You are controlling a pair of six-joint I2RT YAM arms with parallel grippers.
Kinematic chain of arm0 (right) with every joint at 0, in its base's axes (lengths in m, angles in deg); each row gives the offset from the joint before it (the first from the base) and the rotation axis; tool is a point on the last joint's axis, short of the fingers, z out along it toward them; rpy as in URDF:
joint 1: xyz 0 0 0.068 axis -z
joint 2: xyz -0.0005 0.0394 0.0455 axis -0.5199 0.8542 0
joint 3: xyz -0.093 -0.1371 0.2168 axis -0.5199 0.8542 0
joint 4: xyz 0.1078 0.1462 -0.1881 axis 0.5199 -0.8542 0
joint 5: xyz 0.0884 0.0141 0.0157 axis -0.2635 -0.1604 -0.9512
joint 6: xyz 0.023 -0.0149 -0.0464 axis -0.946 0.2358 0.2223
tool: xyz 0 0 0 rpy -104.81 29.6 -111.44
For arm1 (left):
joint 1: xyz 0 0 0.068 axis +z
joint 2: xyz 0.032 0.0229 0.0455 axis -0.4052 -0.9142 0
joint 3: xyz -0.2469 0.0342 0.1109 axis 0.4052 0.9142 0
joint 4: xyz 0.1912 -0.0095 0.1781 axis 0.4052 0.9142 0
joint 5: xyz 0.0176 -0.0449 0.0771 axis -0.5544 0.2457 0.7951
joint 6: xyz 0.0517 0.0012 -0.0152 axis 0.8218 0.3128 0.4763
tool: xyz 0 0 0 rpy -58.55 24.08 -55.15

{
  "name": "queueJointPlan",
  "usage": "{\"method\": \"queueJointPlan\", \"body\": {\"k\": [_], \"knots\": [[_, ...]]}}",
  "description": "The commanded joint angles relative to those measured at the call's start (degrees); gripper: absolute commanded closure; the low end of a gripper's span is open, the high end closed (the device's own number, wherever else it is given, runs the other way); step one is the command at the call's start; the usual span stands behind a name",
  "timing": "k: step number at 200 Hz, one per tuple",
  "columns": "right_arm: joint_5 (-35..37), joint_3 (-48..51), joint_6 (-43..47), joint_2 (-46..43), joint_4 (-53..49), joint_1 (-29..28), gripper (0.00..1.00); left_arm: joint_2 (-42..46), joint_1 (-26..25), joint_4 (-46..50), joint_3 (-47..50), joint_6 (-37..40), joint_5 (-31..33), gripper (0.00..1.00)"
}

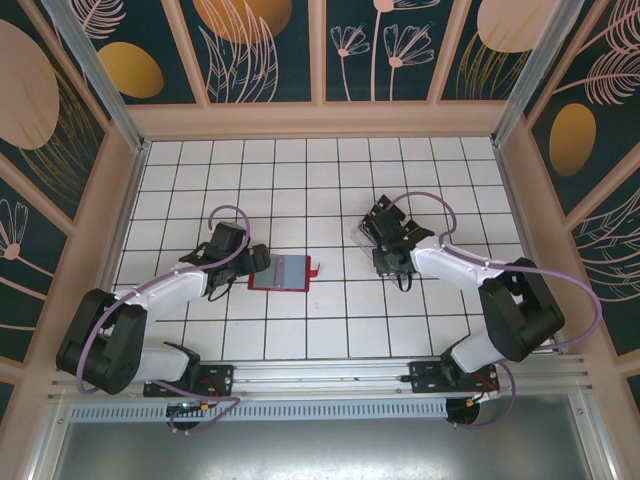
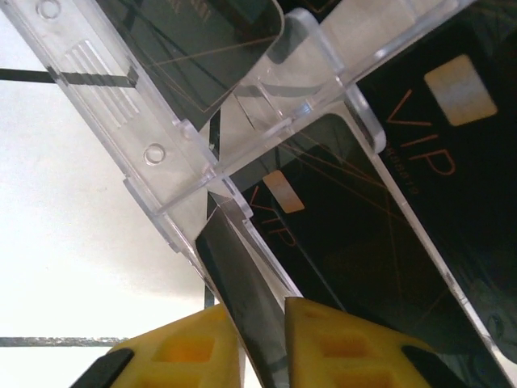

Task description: Put the credit cards into the card holder

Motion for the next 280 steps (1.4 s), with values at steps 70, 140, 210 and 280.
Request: {"method": "queueJointPlan", "body": {"k": [70,140,210,280], "knots": [[3.29,-4.51,1.51,0.17,-4.13,0.12,0.82,-0.54,-0.27,1.32,-2.45,1.58,0.68,0.02],[3.21,-3.36,1.69,0.24,-4.46,0.14,0.83,-0.31,-0.27,1.83,-2.93,1.58,0.67,0.02],[2.29,-3.78,2.30,2.01,-4.38,0.16,0.86,-0.07,-0.27,2.14,-2.85,1.31,0.67,0.01],[2.91,-5.02,3.13,1.28,-5.75,0.03,1.00,-0.03,-0.27,2.05,-2.85,1.05,0.32,0.02]]}}
